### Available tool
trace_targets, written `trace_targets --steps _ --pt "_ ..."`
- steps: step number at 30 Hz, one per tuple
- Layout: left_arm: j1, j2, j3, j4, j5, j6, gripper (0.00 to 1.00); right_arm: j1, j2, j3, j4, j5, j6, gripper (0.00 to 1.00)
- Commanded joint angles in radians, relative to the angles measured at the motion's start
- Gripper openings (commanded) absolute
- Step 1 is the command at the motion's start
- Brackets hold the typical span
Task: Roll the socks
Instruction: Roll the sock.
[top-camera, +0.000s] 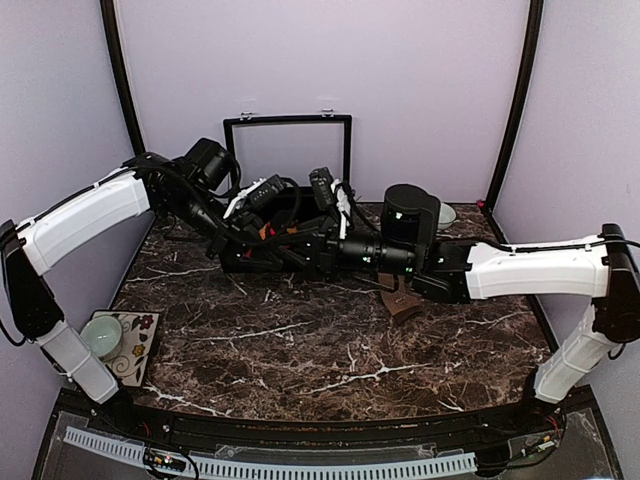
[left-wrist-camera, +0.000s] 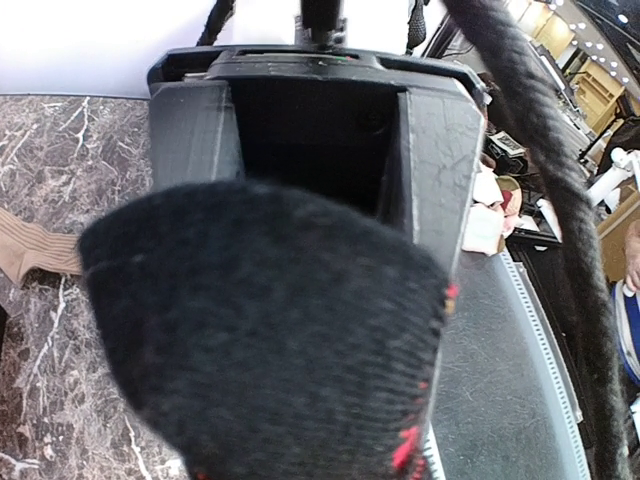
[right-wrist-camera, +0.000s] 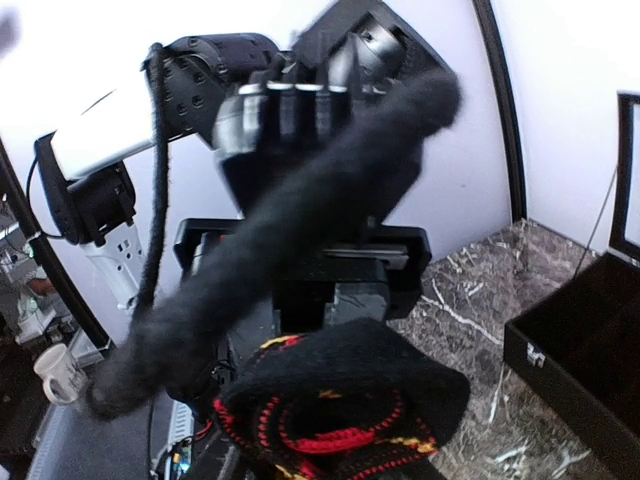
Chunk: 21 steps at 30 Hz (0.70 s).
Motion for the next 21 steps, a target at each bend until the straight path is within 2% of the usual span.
trace_targets --steps 1,3,5,7,8,11,13,17,19,21 --pt "-0.005 0.008 0.040 -0.099 0.112 0.060 0.01 -0.007 0.045 0.016 0.087 -0.033 0.029 0.12" --pt "-0.005 0.008 0.039 -0.101 0.104 0.066 0.04 -0.010 0.052 -0.005 0.145 -0.038 0.055 0.00" --pt "-0.005 0.002 0.033 -0.093 0.087 0.066 0.12 -0.011 0.048 -0.029 0.188 -0.036 0.077 0.00" --pt "-0.005 -0.006 0.022 -0.084 0.068 0.059 0.28 -0.011 0.044 -0.047 0.202 -0.030 0.084 0.00" --pt "-0.005 -0.014 0.016 -0.073 0.052 0.046 0.42 -0.011 0.041 -0.052 0.195 -0.029 0.081 0.00" --pt "-0.004 -0.043 0.002 -0.060 -0.011 0.031 0.96 -0.016 0.041 -0.050 0.124 -0.024 0.052 0.00" --pt "0.002 -0.067 0.000 -0.086 -0.063 0.049 0.99 -0.024 -0.001 -0.053 0.075 -0.028 0.033 0.00" --pt "0.063 -0.102 0.011 -0.143 -0.110 0.093 0.97 -0.034 -0.017 -0.048 -0.056 -0.032 -0.019 0.00" --pt "0.088 -0.109 0.022 -0.148 -0.113 0.102 0.91 -0.034 -0.011 -0.034 -0.116 -0.035 -0.044 0.00" --pt "0.095 -0.108 0.021 -0.133 -0.126 0.105 0.79 -0.034 0.000 -0.019 -0.144 -0.051 -0.052 0.00"
